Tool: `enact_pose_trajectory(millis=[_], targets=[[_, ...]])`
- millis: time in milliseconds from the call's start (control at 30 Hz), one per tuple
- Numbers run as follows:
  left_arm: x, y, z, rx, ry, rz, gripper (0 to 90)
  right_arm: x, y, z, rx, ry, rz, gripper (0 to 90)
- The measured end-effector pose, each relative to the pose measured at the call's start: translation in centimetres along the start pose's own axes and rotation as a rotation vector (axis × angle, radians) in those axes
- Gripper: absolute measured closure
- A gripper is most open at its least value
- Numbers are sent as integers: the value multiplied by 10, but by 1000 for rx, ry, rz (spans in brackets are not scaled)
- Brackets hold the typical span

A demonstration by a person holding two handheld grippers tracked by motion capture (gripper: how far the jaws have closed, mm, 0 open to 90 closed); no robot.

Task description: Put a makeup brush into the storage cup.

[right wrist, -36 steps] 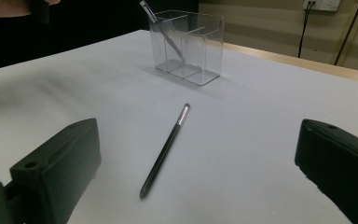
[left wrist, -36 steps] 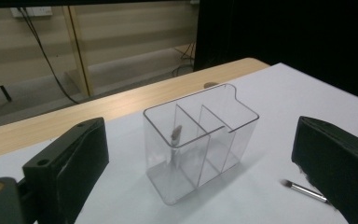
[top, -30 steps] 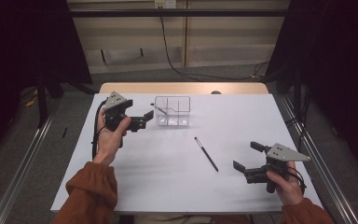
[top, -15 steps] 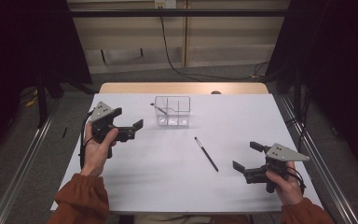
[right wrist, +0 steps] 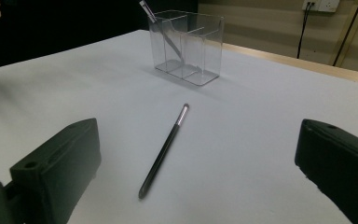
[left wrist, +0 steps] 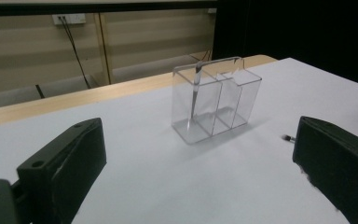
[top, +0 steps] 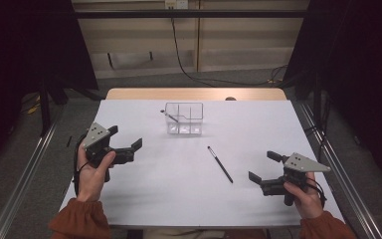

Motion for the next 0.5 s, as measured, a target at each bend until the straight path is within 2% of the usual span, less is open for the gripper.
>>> enact_pose_trajectory(millis=[100,167,367,500], targets=[[2,5,-8,6,30,-8,26,-1,0,0,0,0,1,0],[4,8,-11,4,19,5,26,0,0,0,-1,1,6,0],[2,17,-22,-1,8,7,26,-1,0,1,-4,-2,0,0],[3,30,-27,-18,20,11,26,-1,0,2,-9,0,-3,0]])
Point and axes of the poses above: each handheld gripper's, and its own axes: y roughly backward along the jaws, z roughly out of its top, x roughly to its left, the point moved 9 cm from there along -y, roughly forward along the jaws, and after that the axes turned 7 degrees about -y, right-handed, at the moved point
